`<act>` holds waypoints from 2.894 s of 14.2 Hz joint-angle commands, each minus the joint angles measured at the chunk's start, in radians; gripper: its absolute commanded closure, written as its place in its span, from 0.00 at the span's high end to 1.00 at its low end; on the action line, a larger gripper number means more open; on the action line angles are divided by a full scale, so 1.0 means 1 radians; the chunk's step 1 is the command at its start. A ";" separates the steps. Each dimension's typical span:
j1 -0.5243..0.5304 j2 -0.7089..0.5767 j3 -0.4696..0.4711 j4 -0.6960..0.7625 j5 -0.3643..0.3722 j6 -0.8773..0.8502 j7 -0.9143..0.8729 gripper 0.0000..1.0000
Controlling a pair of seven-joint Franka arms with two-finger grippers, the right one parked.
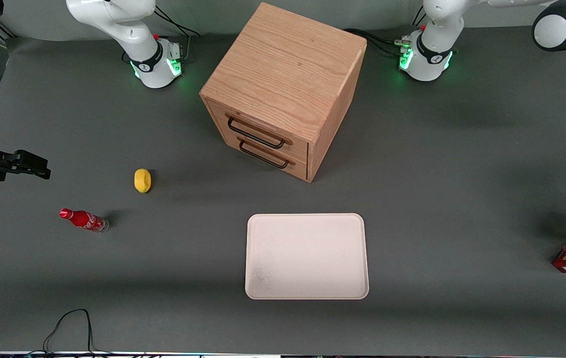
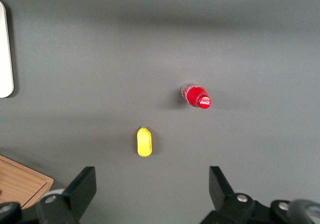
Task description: Place red cookie box on tray
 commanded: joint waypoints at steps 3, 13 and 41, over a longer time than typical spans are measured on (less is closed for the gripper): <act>-0.019 0.052 0.008 -0.017 -0.011 0.100 0.016 1.00; -0.019 0.069 0.008 -0.032 -0.003 0.077 0.016 0.24; -0.023 -0.354 0.017 0.136 0.000 -0.563 -0.204 0.00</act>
